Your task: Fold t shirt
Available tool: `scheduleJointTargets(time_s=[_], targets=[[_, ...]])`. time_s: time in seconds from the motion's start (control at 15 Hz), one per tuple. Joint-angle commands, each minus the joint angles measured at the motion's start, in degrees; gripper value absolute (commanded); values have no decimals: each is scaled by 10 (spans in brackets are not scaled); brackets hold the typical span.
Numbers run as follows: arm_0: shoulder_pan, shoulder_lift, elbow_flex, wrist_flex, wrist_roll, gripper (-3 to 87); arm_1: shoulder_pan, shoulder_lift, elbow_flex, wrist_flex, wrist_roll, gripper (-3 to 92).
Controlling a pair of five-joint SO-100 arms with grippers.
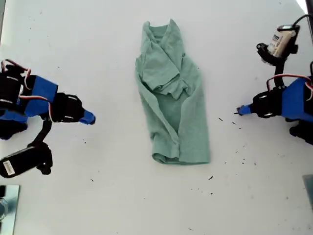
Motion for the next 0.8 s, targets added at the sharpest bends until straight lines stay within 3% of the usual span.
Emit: scheduleJointTargets(time_s=[0.0,0.13,0.27,0.33,0.47,0.53,0.6,0.67,0.73], targets=[[29,148,167,-61,-64,-2,-23,55,25,15,49,24],[63,205,222,-63,-125,-1,-39,58,26,13,77,32],[95,288,305,-112,-163,-1,-34,68,27,10,142,25],[118,367,308,-59,-187,-1,-25,73,28,7,161,35],[148,465,311,20,-234,-1,-24,73,29,7,122,44],[157,508,311,42,-230,10,-23,73,29,7,90,46],[151,558,311,65,-226,101,-25,73,29,7,101,46],[134,629,311,105,-180,208,-25,73,29,7,97,46],[98,657,297,142,-69,217,-21,73,29,7,97,47]])
